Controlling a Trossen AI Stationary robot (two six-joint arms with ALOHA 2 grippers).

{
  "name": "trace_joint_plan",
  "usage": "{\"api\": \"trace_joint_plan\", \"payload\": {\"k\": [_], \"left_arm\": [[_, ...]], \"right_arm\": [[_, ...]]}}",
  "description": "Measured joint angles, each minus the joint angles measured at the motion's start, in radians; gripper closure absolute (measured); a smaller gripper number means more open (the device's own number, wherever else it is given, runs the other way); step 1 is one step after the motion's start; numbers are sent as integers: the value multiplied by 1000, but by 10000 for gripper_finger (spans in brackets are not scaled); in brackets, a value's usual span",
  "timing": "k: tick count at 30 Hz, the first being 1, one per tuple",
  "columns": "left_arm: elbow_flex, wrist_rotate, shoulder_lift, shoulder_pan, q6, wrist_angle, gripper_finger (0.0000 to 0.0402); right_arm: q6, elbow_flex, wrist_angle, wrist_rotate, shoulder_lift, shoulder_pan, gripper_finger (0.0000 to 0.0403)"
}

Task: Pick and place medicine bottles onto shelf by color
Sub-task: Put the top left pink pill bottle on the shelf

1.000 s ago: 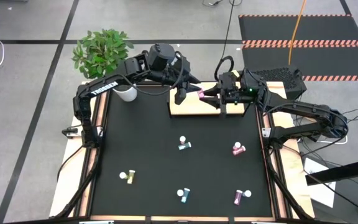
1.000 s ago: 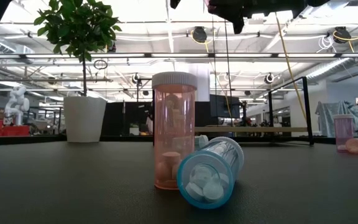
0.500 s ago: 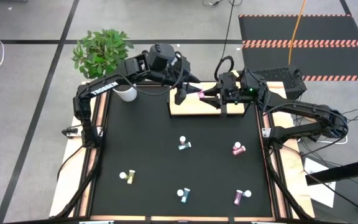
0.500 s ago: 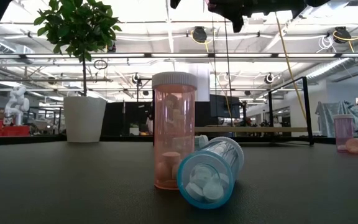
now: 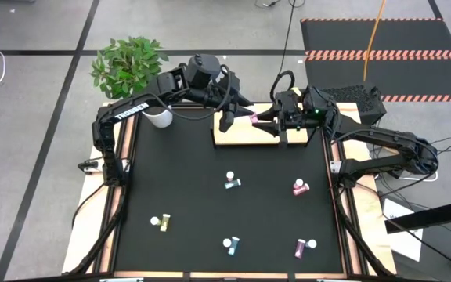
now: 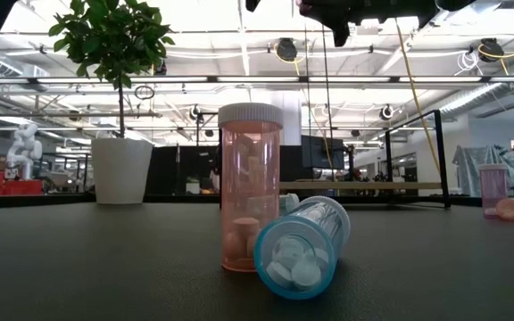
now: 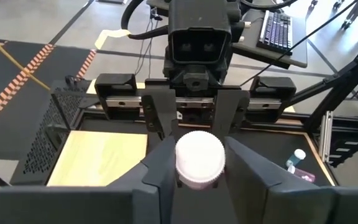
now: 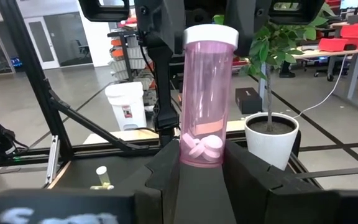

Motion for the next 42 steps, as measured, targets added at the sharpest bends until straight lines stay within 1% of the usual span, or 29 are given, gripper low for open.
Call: {"api": "trace_joint_plan", "payload": {"k": [3, 8, 11, 15, 18, 22, 27, 31, 34, 38, 42], "left_arm": [[0, 0, 0, 0, -3, 0, 291], [0, -1, 0, 0, 0, 0, 265], [0, -33, 0, 2, 1, -1, 263], [0, -119, 0, 5, -5, -2, 273], [0, -145, 0, 10, 2, -5, 277], [0, -184, 0, 21, 17, -9, 273], [-35, -266, 2, 51, 36, 9, 271], [-133, -287, 27, 78, 23, 149, 271], [-217, -297, 57, 99, -3, 315, 271], [-289, -330, 110, 130, -20, 412, 271], [-329, -345, 179, 149, 45, 475, 270]], "right_arm": [[-1, 0, 0, 0, 0, 0, 298], [1, 0, -1, 7, 0, 0, 294], [4, 0, -17, 62, 0, 0, 282], [34, 0, -75, 162, -3, 0, 257], [46, 0, -142, 218, -14, 0, 235], [75, -1, -252, 276, -28, 0, 208], [147, -1, -379, 344, -75, 0, 189], [158, -1, -435, 351, -136, 1, 188], [171, -1, -466, 390, -192, 6, 188], [188, -1, -529, 451, -275, 9, 188], [195, -1, -595, 500, -332, 11, 188]]}}
